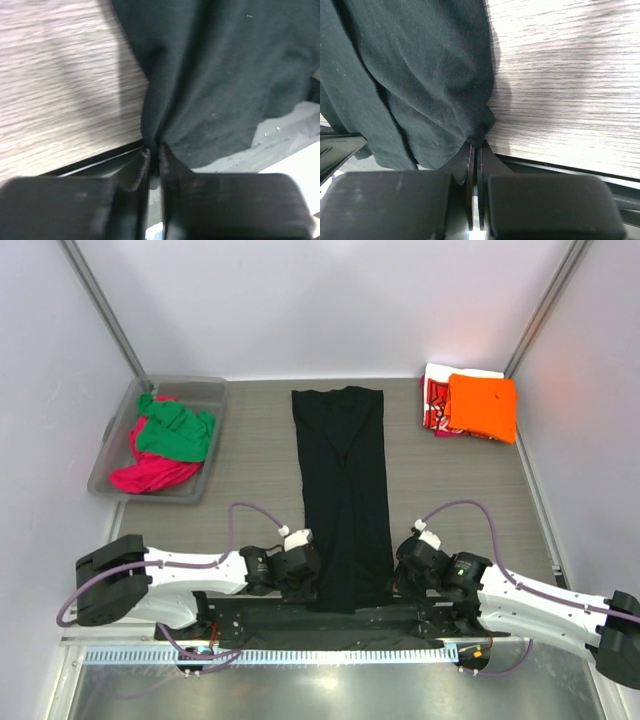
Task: Fold and stack the t-shirts
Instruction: Fold the tshirt
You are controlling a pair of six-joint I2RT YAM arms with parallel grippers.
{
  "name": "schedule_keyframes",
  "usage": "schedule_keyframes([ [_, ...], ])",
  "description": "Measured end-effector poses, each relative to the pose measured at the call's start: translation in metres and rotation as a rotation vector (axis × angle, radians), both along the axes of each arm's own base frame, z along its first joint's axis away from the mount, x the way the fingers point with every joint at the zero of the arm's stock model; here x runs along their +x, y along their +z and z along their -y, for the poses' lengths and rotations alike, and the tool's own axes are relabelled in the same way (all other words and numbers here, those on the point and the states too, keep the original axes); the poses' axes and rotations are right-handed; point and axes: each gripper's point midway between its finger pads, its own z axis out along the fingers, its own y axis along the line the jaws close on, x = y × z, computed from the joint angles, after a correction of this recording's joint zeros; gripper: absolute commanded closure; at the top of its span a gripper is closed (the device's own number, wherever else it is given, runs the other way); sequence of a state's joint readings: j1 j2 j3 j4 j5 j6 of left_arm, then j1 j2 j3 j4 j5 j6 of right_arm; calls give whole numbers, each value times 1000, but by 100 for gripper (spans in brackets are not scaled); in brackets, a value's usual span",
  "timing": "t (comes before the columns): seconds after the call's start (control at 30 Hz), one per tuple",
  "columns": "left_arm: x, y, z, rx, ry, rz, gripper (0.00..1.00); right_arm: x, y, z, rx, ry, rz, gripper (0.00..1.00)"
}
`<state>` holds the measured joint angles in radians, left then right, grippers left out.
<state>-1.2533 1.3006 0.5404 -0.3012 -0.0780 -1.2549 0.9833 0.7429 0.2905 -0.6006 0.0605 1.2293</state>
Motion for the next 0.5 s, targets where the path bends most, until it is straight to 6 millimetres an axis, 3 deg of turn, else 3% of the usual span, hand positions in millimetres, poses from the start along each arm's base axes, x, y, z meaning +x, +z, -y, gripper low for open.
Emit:
schedule_keyframes([
  [0.07,0,2,3,-10,-4,5,100,0,1,0,4,1,1,99],
  [0.17,1,16,7,-30,0,15,100,-1,1,1,1,1,-2,99],
  [0.27,7,55,15,-65,29,45,100,-3,8,6,-15,-5,-4,99],
  [0.43,27,140,21,-177,88,161,100,16,67,-4,27,-28,82,99],
  [0.5,36,157,15,-178,114,205,100,28,94,-11,41,-35,140,99],
])
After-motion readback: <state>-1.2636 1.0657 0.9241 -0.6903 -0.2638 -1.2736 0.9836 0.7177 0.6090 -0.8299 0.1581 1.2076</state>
